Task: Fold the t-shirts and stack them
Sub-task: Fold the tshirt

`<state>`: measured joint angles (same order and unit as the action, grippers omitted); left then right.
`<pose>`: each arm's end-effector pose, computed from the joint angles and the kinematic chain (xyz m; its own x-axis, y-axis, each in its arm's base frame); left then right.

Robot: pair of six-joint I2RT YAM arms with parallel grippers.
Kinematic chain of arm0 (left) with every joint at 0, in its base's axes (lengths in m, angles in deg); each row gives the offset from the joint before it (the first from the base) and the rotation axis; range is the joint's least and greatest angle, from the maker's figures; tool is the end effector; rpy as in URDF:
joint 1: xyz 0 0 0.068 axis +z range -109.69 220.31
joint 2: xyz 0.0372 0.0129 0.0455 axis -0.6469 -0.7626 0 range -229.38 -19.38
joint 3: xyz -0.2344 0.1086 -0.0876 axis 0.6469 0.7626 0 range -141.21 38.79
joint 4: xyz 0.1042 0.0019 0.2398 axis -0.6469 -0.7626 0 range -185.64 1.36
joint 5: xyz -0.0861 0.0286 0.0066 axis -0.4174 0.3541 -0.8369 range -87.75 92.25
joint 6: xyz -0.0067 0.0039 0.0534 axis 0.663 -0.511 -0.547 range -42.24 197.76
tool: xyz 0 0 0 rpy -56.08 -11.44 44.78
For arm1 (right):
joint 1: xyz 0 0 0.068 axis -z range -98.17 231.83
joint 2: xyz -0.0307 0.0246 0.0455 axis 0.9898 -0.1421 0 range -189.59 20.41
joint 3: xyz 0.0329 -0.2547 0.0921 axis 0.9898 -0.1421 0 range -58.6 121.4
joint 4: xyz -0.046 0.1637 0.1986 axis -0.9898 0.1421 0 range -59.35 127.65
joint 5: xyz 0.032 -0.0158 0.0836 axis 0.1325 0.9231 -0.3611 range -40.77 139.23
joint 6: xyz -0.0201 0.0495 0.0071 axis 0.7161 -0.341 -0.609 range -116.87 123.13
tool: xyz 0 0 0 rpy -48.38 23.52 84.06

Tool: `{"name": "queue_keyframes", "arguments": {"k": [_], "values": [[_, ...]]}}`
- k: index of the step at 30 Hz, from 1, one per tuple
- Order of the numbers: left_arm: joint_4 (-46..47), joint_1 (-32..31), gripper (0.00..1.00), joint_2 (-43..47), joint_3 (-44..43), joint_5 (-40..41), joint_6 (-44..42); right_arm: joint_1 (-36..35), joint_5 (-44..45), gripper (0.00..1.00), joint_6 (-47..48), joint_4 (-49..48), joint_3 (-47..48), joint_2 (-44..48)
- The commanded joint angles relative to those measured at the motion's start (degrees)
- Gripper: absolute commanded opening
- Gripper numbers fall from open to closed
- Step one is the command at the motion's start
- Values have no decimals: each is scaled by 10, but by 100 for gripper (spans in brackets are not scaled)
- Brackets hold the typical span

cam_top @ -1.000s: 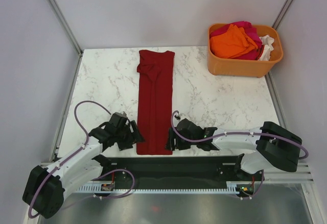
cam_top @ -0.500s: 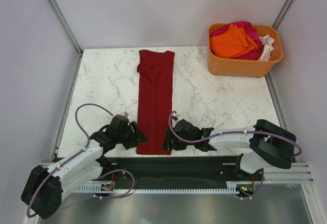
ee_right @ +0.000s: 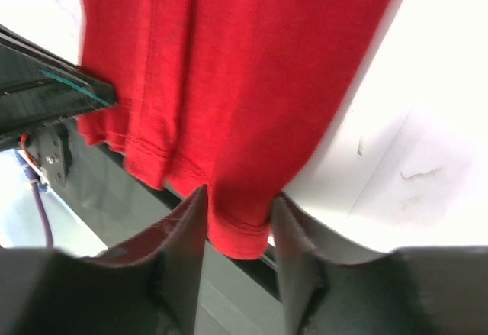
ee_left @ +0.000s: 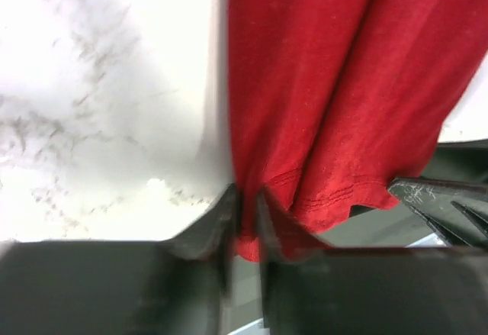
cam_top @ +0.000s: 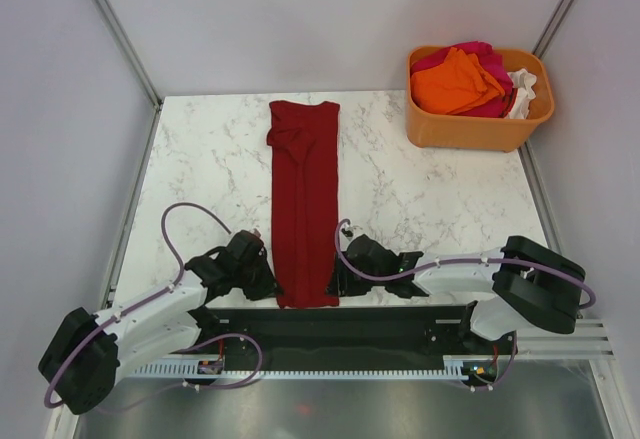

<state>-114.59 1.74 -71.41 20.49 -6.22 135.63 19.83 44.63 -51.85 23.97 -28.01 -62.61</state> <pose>0.1140 -0.0975 0.1411 -0.9304 -0.3294 -0.1609 -0.2127 0.8425 -0.4950 0.1202 0.2320 0.1396 -0.9353 -0.0202 -0.3534 -0.2447 0.7582 0.6043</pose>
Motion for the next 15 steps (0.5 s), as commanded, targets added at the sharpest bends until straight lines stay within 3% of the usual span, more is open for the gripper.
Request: {"name": "queue_keyframes", "arguments": {"k": [1, 2, 7, 15], "values": [[-43, -7, 12, 8, 10, 9, 13, -1, -4, 41, 0, 9, -20, -1], [-42, -7, 4, 11, 10, 8, 11, -1, -3, 31, -1, 10, -22, 1], [-48, -7, 2, 21, 8, 6, 1, -1, 11, 0, -7, 38, -35, 32], [-74, -12, 2, 70, -29, -38, -3, -10, 44, 0, 0, 150, -21, 142]]}}
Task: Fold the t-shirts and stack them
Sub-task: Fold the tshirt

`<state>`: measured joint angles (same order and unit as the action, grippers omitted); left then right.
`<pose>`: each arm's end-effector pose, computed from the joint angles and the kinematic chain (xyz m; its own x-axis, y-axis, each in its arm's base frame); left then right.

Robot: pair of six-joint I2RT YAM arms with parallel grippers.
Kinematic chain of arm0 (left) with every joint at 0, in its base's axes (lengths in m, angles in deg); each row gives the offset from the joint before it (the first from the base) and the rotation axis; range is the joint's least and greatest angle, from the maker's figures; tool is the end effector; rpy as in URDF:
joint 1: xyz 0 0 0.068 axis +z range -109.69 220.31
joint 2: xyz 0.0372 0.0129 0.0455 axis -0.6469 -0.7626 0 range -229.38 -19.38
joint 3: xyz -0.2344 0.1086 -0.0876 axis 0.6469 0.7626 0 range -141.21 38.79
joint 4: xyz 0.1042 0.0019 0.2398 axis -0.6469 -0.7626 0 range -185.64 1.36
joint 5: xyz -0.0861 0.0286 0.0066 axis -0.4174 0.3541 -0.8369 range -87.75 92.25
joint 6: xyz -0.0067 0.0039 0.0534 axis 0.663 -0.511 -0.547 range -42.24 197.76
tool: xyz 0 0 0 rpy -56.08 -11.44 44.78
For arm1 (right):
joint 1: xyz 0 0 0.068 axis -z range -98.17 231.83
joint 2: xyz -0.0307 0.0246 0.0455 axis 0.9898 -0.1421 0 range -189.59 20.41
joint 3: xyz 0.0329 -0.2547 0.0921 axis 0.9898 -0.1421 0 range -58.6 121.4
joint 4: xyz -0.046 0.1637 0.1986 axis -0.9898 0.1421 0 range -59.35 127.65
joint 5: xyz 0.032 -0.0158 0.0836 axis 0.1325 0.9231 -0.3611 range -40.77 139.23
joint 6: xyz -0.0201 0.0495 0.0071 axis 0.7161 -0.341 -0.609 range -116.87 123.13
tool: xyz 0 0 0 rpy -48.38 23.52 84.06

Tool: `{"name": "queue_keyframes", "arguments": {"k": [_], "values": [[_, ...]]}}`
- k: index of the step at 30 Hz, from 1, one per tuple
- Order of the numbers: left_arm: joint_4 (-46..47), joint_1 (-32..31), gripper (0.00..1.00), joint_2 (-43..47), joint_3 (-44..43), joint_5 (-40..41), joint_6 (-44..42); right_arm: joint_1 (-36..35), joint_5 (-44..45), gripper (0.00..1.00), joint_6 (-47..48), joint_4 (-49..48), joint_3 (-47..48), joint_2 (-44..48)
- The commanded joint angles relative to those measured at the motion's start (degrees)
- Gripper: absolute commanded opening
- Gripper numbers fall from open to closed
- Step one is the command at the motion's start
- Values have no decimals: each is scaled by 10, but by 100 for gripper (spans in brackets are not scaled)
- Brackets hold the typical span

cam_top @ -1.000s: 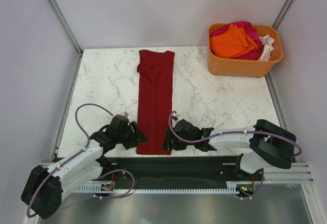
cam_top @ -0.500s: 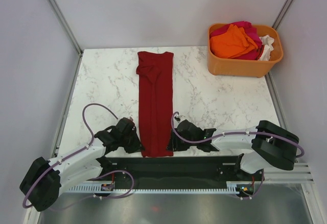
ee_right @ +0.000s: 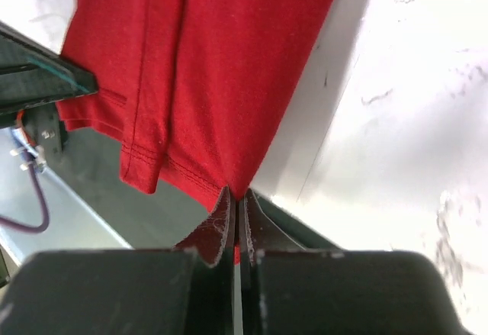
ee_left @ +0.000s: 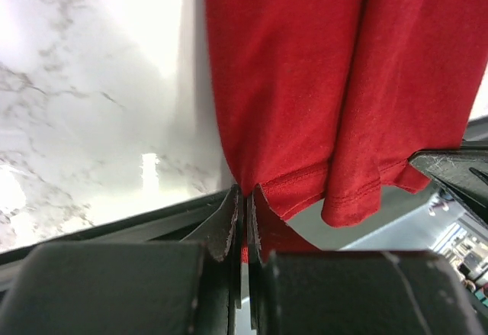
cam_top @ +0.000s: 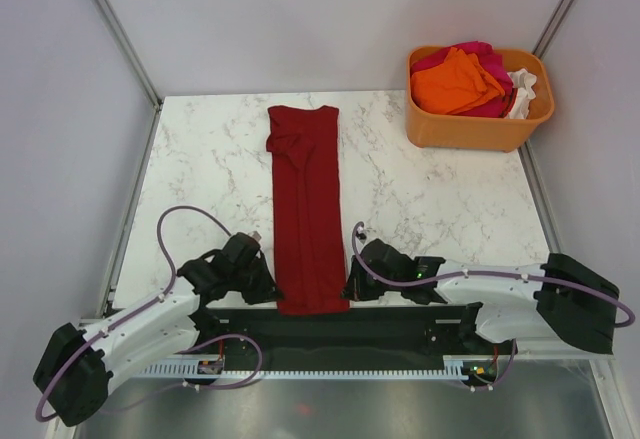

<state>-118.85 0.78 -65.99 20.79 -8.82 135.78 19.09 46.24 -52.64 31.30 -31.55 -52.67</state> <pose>0.1029 -0.0937 0.1474 -0.9443 -0.3000 -0.1349 -0.1883 0.8294 -0.5260 0.1045 0.2067 0.1518 -0.9350 -0.0119 -0.3545 -0.2331 0.7742 0.5885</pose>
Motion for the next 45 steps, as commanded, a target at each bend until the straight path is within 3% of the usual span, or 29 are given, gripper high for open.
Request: {"name": "queue_keyframes", "arguments": {"k": [1, 9, 14, 21, 37, 38, 40, 42, 43, 45], "values": [[-40, -2, 2, 14, -47, -9, -10, -1, 44, 0, 14, 103, 34, 48], [-104, -1, 2, -86, -254, 26, -85, 41, 60, 0, 79, 206, 207, 1], [-116, 12, 2, -168, -344, 61, -128, 132, 38, 0, 138, 237, 290, -36], [-116, 90, 2, -280, -471, 39, -195, 209, -4, 0, 211, 270, 436, -158], [-99, 203, 2, -505, -604, 8, -262, 287, -65, 1, 258, 289, 625, -370], [-99, 209, 2, -520, -619, 9, -264, 291, -64, 4, 261, 291, 636, -392], [-97, 218, 2, -568, -637, 5, -271, 306, -69, 44, 262, 297, 676, -421], [-90, 241, 4, -609, -671, -11, -273, 328, -68, 66, 267, 306, 740, -476], [-91, 249, 11, -667, -689, -25, -282, 336, -65, 72, 268, 326, 766, -496], [-94, 277, 99, -726, -765, -104, -296, 353, -49, 79, 270, 373, 859, -553]]}}
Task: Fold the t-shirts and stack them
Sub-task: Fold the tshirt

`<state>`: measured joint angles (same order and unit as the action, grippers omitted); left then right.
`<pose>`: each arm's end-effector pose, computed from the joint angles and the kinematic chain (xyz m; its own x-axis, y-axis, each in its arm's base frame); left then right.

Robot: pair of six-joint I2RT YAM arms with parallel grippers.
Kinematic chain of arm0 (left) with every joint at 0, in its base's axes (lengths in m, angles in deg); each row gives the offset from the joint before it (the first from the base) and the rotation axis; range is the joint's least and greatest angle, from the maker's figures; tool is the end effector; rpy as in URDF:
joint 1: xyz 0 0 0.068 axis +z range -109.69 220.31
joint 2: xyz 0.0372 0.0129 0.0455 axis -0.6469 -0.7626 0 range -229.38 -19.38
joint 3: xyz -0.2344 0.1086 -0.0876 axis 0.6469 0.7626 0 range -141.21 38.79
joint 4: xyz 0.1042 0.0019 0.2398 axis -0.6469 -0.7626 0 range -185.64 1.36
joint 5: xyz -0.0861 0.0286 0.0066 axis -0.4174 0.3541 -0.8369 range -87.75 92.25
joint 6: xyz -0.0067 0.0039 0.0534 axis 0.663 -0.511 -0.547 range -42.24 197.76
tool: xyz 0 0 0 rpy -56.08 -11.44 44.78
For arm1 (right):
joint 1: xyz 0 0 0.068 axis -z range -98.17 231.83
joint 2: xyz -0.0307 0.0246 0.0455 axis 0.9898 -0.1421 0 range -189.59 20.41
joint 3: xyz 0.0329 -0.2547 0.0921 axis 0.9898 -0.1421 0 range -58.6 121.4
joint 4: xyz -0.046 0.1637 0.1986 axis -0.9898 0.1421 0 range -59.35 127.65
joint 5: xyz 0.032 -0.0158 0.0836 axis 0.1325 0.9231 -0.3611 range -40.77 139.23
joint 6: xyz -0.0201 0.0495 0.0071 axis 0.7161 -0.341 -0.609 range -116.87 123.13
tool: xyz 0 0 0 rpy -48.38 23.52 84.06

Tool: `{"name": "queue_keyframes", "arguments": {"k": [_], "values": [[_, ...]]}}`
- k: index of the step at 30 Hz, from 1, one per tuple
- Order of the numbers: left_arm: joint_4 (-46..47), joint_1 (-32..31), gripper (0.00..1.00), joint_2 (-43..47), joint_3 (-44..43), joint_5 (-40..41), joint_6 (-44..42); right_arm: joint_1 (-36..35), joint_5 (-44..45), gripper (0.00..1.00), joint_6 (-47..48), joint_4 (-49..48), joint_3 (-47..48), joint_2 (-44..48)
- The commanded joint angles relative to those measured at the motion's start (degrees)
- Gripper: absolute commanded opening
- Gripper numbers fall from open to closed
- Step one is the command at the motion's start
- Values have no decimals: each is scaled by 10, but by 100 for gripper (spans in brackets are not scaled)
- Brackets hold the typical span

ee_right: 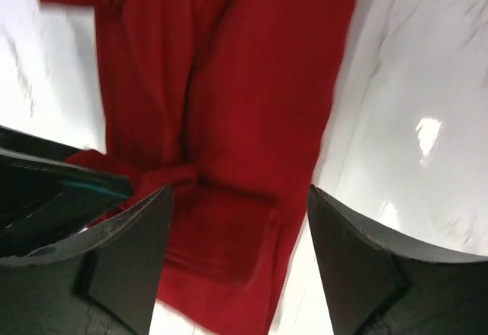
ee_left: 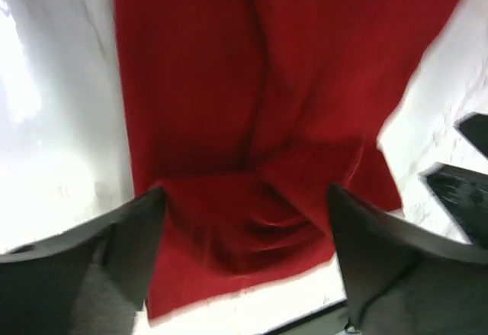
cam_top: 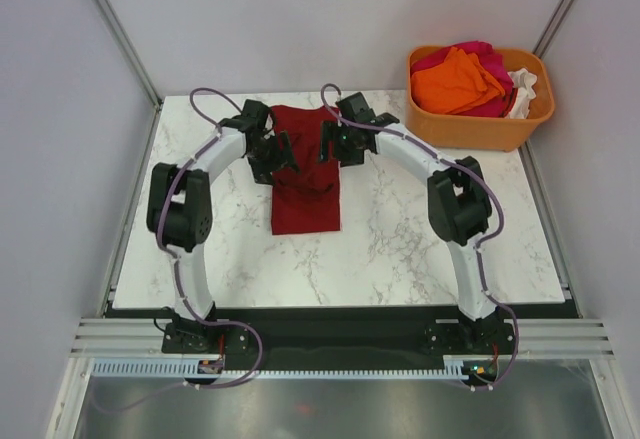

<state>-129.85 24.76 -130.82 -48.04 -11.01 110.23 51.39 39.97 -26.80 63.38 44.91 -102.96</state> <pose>0.3917 -0.1174 0.2125 -0.9302 -0.2835 -0.2333 -0.1753 0.9012 -0.3963 0.4130 0.2493 0.2205 -0.8851 0.0511 -0.4627 -0.1647 0.8953 0.4138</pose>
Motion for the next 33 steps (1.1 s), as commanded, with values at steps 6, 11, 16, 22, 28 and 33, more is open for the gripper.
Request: {"name": "queue_keyframes", "arguments": {"k": [6, 11, 16, 22, 28, 33], "values": [[-8, 54, 100, -46, -145, -9, -59, 42, 84, 79, 33, 74, 116, 1], [-7, 53, 100, 35, -99, 24, -72, 32, 39, 73, 40, -13, -54, 120], [5, 29, 100, 115, -12, 46, -82, -2, -91, 45, 23, -122, -156, 139], [25, -14, 100, 179, 143, 43, -70, -36, -90, 30, 10, -142, -198, 113], [116, -19, 96, 289, 361, 18, 1, -37, -52, 57, 12, -157, -321, 186], [177, -19, 96, 316, 428, -12, 15, -37, -85, 80, -4, -209, -406, 210]]}}
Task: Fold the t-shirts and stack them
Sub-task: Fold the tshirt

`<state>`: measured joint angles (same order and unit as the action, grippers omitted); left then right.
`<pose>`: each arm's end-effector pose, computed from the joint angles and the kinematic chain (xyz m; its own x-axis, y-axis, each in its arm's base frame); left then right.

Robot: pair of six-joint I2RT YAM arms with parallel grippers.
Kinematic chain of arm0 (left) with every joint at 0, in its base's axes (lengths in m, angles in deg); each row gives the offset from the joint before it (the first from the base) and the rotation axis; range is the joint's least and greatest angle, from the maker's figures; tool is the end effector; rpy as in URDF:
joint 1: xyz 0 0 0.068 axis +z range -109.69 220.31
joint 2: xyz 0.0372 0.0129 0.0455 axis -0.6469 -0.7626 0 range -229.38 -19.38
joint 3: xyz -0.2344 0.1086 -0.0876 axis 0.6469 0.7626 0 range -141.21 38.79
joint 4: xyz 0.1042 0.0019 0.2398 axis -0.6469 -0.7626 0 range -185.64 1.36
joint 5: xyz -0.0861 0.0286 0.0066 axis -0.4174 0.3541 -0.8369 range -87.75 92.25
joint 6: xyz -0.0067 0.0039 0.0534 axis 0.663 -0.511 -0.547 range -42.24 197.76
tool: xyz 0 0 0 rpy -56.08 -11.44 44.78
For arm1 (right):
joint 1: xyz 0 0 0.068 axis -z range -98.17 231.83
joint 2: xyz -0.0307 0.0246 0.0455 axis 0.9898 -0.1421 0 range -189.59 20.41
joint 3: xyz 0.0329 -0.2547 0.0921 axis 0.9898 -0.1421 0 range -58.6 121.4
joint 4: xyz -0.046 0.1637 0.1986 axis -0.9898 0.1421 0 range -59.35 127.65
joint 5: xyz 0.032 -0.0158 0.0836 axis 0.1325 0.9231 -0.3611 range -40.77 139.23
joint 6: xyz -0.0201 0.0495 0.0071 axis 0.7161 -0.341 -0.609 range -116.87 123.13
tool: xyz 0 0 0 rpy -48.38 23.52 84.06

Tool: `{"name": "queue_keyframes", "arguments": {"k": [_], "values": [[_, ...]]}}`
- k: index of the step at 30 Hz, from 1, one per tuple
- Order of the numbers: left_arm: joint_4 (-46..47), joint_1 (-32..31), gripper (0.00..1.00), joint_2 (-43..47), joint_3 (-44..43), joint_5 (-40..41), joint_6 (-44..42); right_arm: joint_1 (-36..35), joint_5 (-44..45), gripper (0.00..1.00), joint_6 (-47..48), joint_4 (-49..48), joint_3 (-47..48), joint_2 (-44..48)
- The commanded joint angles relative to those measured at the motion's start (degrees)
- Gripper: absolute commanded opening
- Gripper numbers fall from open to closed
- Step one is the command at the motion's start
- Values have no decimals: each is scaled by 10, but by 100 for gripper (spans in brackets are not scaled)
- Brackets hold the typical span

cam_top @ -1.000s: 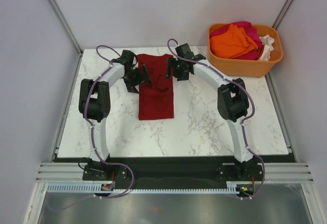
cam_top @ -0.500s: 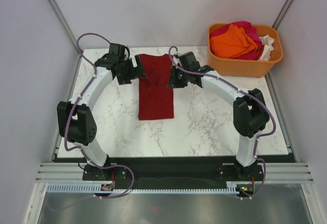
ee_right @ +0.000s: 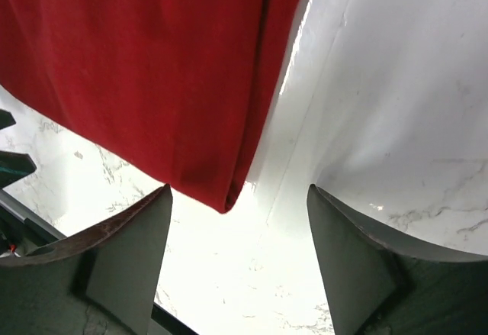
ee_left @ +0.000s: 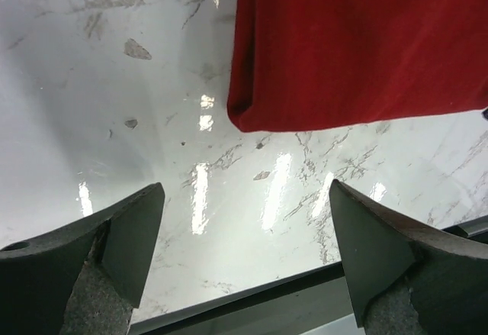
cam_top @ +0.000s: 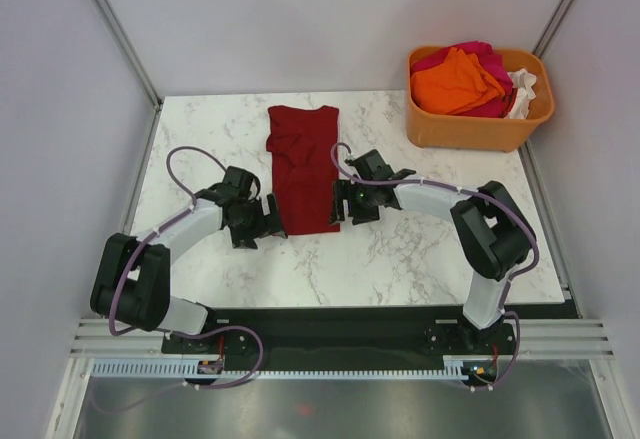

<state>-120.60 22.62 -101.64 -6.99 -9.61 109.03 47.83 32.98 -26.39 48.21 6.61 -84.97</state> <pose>0.2428 -0.0850 0.1763 -0.9490 -0.2305 -0.2149 -0.1442 0.9241 -0.3540 0.3043 0.2172 0.1644 -0.9356 -0.0604 -0.3480 -0.2295 0.8529 0.4689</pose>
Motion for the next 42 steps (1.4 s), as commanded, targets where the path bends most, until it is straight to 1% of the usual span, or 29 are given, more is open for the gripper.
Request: {"name": "queue_keyframes", "arguments": {"k": [1, 6, 10, 11, 13, 15, 16, 17, 19, 20, 25, 26, 32, 35, 41, 42], "values": [[93, 1, 96, 26, 31, -30, 32, 0, -18, 80, -12, -63, -30, 29], [141, 1, 92, 18, 51, -29, 46, -3, -28, 77, -20, -88, -53, 24], [160, 1, 89, 5, 50, -22, 48, -6, -34, 75, -27, -97, -61, 14], [162, 1, 89, 4, 50, -15, 49, -10, -35, 72, -31, -98, -65, 12], [171, 0, 88, 1, 47, -13, 47, -11, -37, 70, -34, -106, -71, 13], [175, 1, 84, -17, 44, -19, 44, -16, -40, 64, -41, -116, -81, 12], [180, 0, 79, -25, 43, -22, 44, -16, -42, 63, -43, -120, -84, 11], [185, 1, 75, -36, 45, -27, 44, -17, -45, 57, -45, -125, -90, 11], [198, 1, 65, -43, 55, -33, 47, -20, -46, 51, -48, -133, -94, 4], [204, 1, 61, -45, 60, -36, 47, -21, -48, 43, -48, -134, -96, 2], [205, 0, 61, -71, 72, -36, 47, -21, -48, 30, -48, -147, -104, -12], [205, 0, 61, -76, 70, -36, 47, -20, -48, 25, -48, -148, -105, -13], [205, 0, 61, -85, 66, -36, 47, -20, -38, 14, -47, -154, -98, -15], [205, 0, 61, -72, 72, -36, 47, -20, -41, 1, -47, -152, -91, -12], [205, 0, 61, -46, 94, -36, 47, -20, -42, 0, -48, -147, -101, 8], [227, 0, 48, -46, 97, -49, 49, -20, -42, 0, -44, -145, -102, 9]]}}
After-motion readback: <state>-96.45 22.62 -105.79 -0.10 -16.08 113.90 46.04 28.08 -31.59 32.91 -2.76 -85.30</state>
